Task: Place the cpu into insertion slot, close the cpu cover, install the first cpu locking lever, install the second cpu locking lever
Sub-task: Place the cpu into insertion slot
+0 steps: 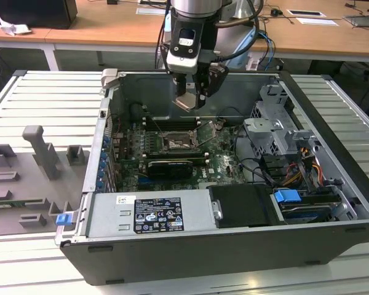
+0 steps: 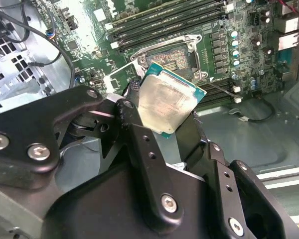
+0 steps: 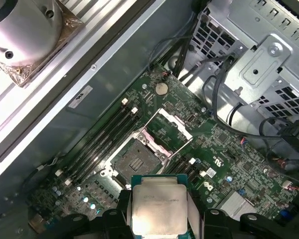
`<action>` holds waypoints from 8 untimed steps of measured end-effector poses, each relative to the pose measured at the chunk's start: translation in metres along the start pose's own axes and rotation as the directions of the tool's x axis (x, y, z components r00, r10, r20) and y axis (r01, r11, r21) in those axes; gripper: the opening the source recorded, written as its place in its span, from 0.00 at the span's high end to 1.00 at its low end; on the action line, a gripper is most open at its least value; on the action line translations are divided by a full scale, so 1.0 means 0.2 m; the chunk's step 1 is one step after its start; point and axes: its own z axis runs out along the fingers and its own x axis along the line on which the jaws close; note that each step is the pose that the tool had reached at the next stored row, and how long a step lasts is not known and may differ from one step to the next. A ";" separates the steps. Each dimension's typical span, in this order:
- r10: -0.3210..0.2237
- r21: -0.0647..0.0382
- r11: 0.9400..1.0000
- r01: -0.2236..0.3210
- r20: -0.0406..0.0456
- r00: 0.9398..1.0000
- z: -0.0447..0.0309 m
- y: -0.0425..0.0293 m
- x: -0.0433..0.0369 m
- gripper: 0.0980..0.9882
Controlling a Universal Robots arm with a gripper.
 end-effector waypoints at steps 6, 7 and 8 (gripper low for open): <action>0.007 0.000 1.000 -0.007 0.001 1.000 0.016 -0.001 0.000 0.51; 0.008 0.000 1.000 -0.008 0.001 1.000 0.018 -0.002 0.000 0.51; 0.008 0.000 1.000 -0.008 0.001 1.000 0.020 -0.002 0.000 0.51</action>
